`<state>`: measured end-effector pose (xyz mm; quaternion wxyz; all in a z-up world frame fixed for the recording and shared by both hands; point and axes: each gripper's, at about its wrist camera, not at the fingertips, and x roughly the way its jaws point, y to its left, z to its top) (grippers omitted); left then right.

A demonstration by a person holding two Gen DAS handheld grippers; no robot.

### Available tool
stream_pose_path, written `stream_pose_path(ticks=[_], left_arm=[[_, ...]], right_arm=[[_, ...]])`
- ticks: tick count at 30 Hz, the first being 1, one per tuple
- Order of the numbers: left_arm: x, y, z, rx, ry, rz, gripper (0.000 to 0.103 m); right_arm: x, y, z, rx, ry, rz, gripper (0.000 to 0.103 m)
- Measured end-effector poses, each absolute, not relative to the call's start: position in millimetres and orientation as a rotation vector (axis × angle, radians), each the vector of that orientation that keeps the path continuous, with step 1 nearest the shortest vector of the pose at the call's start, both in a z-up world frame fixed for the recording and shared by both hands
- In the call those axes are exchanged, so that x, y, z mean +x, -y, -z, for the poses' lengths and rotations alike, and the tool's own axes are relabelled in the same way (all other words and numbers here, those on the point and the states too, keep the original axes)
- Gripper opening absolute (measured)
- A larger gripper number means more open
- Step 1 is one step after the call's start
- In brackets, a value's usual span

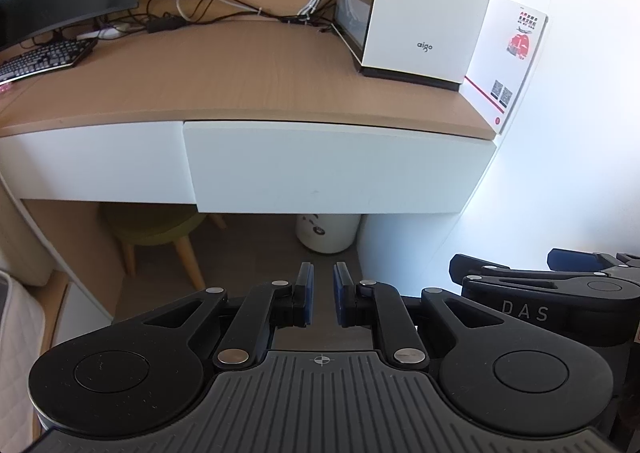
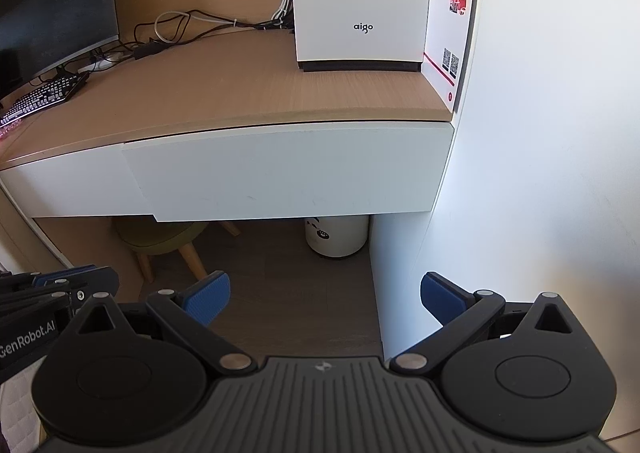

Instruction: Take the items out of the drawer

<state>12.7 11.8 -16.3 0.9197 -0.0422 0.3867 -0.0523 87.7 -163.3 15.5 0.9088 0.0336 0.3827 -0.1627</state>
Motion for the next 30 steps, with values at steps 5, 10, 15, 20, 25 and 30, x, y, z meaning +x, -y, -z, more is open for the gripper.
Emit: stream_pose_path(ticks=[5, 10, 15, 20, 25, 30], left_arm=[[25.5, -19.9, 20.9, -0.094, -0.808, 0.123, 0.013], [41.6, -32.1, 27.5, -0.111, -0.821, 0.14, 0.013], [56.0, -48.7, 28.6, -0.138, -0.782, 0.137, 0.013], [79.5, -76.3, 29.7, -0.19, -0.741, 0.117, 0.013], [115.9, -109.1, 37.2, -0.276, -0.764, 0.061, 0.015], [153.7, -129.9, 38.0, -0.271, -0.731, 0.013, 0.015]], right_arm=[[98.3, 159.6, -12.8, 0.07, -0.794, 0.346, 0.102], [111.1, 156.8, -10.3, 0.07, -0.789, 0.351, 0.102], [120.1, 151.9, -13.4, 0.042, -0.759, 0.375, 0.102], [129.4, 155.3, -17.7, 0.016, -0.732, 0.379, 0.102], [151.7, 164.8, -14.3, -0.008, -0.733, 0.367, 0.102], [183.0, 175.1, -5.2, -0.043, -0.723, 0.311, 0.102]])
